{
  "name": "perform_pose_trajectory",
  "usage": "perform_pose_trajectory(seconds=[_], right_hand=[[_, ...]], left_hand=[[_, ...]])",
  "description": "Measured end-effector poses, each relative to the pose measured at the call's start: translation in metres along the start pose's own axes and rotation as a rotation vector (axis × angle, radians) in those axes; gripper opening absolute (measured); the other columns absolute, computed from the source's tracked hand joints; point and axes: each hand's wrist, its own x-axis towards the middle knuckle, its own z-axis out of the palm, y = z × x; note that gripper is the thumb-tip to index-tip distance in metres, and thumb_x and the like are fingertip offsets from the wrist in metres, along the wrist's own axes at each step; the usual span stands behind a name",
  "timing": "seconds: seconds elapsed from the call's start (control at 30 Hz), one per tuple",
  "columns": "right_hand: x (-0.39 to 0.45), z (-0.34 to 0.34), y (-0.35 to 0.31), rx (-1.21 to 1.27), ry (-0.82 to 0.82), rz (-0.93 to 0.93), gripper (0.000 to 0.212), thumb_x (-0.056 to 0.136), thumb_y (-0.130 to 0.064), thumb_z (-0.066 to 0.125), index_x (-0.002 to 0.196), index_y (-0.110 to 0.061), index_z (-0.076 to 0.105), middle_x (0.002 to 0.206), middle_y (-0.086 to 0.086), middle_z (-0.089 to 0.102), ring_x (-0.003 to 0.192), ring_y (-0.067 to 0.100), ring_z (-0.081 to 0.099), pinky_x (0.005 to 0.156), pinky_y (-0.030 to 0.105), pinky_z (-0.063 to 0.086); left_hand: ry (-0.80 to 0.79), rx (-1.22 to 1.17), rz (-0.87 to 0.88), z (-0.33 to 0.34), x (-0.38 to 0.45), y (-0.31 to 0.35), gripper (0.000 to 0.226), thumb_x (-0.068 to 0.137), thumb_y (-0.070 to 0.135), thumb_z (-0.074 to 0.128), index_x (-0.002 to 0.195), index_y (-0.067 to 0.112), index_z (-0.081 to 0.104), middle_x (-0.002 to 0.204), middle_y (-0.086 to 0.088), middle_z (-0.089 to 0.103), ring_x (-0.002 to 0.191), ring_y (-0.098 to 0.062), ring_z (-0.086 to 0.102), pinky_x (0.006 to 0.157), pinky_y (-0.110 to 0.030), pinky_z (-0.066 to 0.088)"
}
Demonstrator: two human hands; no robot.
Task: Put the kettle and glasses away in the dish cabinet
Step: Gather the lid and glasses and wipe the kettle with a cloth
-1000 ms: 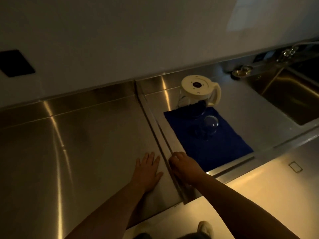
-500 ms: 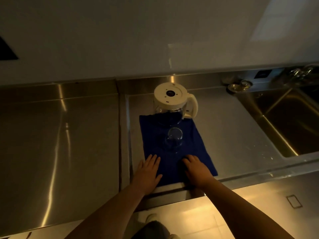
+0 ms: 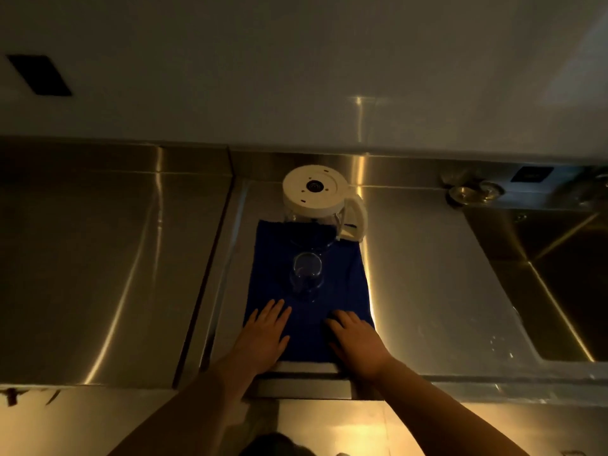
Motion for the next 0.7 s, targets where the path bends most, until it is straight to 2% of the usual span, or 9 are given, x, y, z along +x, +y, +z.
perform_pose_trajectory(seconds=[0.2, 0.4, 0.57, 0.7], right_hand=[[-0.013, -0.007, 0.023, -0.038, -0.041, -0.108, 0.047, 0.098, -0.037, 0.040, 0.142, -0.021, 0.036, 0.146, 0.004, 0.035, 0.129, 0.022, 0.036, 0.103, 0.032, 0.037], [-0.006, -0.014, 0.032, -0.057, -0.073, -0.177, 0.049, 0.096, -0.039, 0.043, 0.141, -0.022, 0.036, 0.143, 0.002, 0.037, 0.123, 0.020, 0.039, 0.099, 0.030, 0.039], [0.006, -0.019, 0.038, -0.070, -0.075, -0.195, 0.047, 0.095, -0.039, 0.044, 0.137, -0.019, 0.041, 0.138, 0.005, 0.042, 0.117, 0.021, 0.045, 0.091, 0.030, 0.041], [0.024, -0.030, 0.041, -0.019, -0.028, -0.108, 0.050, 0.093, -0.040, 0.048, 0.137, -0.019, 0.039, 0.136, 0.002, 0.043, 0.118, 0.018, 0.044, 0.092, 0.026, 0.039]], left_hand=[[-0.018, -0.076, -0.137, -0.004, -0.011, 0.024, 0.059, 0.102, 0.030, 0.030, 0.152, 0.018, 0.001, 0.159, -0.003, -0.007, 0.146, -0.020, -0.006, 0.118, -0.038, 0.004], [-0.068, -0.166, -0.168, -0.018, -0.010, 0.028, 0.064, 0.100, 0.030, 0.037, 0.151, 0.015, 0.001, 0.159, -0.003, -0.006, 0.146, -0.020, -0.004, 0.118, -0.040, 0.011], [0.000, -0.215, -0.131, -0.037, 0.007, 0.025, 0.068, 0.099, 0.031, 0.039, 0.151, 0.013, -0.002, 0.159, -0.004, -0.005, 0.146, -0.019, -0.002, 0.118, -0.038, 0.011], [0.080, -0.272, -0.118, -0.056, 0.024, 0.019, 0.073, 0.099, 0.035, 0.041, 0.150, 0.010, -0.005, 0.159, -0.006, -0.005, 0.146, -0.020, -0.001, 0.118, -0.036, 0.009]])
